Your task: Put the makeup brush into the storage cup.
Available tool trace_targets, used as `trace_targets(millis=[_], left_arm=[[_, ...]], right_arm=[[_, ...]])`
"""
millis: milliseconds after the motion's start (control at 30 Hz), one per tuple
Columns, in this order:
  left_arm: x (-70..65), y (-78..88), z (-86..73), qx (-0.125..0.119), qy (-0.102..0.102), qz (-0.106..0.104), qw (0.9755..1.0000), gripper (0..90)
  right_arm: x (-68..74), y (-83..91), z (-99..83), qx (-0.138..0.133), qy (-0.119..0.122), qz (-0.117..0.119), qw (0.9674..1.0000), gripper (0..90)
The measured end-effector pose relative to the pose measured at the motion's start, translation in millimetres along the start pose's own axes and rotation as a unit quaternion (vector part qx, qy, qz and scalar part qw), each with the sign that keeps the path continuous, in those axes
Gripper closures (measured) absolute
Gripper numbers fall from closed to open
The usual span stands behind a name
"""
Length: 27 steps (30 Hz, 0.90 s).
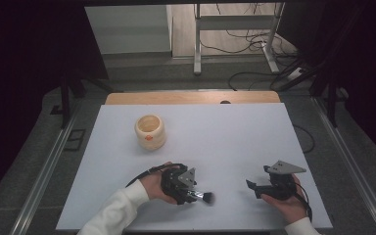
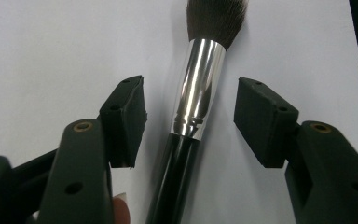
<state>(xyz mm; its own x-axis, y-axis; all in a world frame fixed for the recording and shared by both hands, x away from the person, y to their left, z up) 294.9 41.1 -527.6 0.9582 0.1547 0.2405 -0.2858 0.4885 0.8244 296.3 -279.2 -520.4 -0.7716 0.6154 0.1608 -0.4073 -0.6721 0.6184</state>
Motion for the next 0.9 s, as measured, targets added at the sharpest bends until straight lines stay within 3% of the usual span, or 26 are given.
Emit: trace_targets(millis=[433, 467, 633, 900], left_arm=[[1.3, -8.1, 3.0, 0.016, -0.008, -0.031, 0.9994, 55.3], [1.6, -8.1, 3.7, 0.018, -0.009, -0.031, 0.9993, 60.6], [3.8, -8.2, 6.3, 0.027, -0.016, -0.032, 0.999, 70.4], [4.4, -8.4, 7.5, 0.029, -0.018, -0.034, 0.9988, 70.8]], right_arm=[[-0.3, 0.3, -0.3, -0.001, 0.0, 0.0, 1.0, 13.9], [-0.4, 0.4, -0.3, -0.001, 0.0, 0.0, 1.0, 13.9], [-0.2, 0.2, -0.2, -0.001, 0.0, 0.0, 1.0, 13.9], [-0.5, 0.9, -0.1, -0.002, 0.002, -0.001, 1.0, 13.9]])
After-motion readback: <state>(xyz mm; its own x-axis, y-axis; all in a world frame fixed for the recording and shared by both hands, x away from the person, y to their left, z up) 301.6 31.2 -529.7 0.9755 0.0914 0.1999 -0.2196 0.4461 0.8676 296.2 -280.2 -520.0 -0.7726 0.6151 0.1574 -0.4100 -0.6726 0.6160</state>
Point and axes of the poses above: each handheld gripper's, and its own axes: y roughly backward along the jaws, z roughly out of its top, x roughly to its left, the point moved 2 cm from there along -y, roughly forward along the jaws, and after that the axes turned 15 degrees about z, right-handed, at the moved point
